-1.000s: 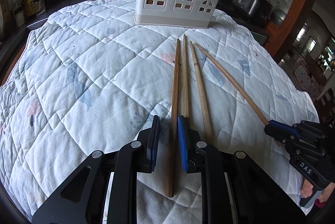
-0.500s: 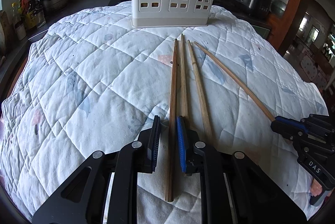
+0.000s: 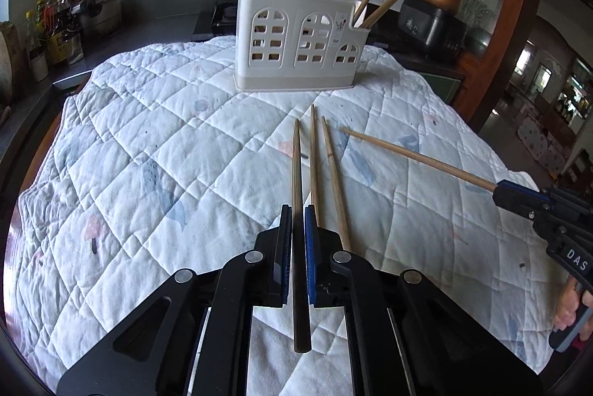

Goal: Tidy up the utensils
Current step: 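Close the left tool on a wooden chopstick while the right tool holds its chopstick, then lift the left tool's chopstick off the cloth while the right tool holds its chopstick raised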

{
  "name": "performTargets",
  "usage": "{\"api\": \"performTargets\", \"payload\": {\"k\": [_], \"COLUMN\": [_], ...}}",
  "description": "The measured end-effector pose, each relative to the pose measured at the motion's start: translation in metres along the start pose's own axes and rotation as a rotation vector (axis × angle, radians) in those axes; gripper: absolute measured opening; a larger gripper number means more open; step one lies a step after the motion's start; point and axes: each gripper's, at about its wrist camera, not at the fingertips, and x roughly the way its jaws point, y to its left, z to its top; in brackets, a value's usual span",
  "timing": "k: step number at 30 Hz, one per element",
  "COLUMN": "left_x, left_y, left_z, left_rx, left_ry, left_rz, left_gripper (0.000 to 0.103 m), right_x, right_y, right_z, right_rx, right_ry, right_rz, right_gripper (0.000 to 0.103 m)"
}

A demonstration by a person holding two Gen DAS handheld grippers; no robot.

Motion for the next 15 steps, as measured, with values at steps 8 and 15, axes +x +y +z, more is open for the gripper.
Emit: {"api": "performTargets", "payload": {"k": [8, 15], "left_x": [-0.019, 0.001], "left_y": [-0.002, 0.006], "left_z": [0.018, -0.007], "left_rx": [0.037, 0.007], "left_ry": [-0.055, 0.049], "left_rz": [-0.022, -0.05], "left_gripper": [0.004, 0.008], "right_x": [-0.021, -0.017], "right_y": [-0.001, 0.001], "right_z": [0.046, 0.049], "right_rx": [-0.02, -0.024], "right_ry": [-0.084, -0.084], "right_rz": [-0.001, 0.003], "right_gripper": [0.007, 0.007]}}
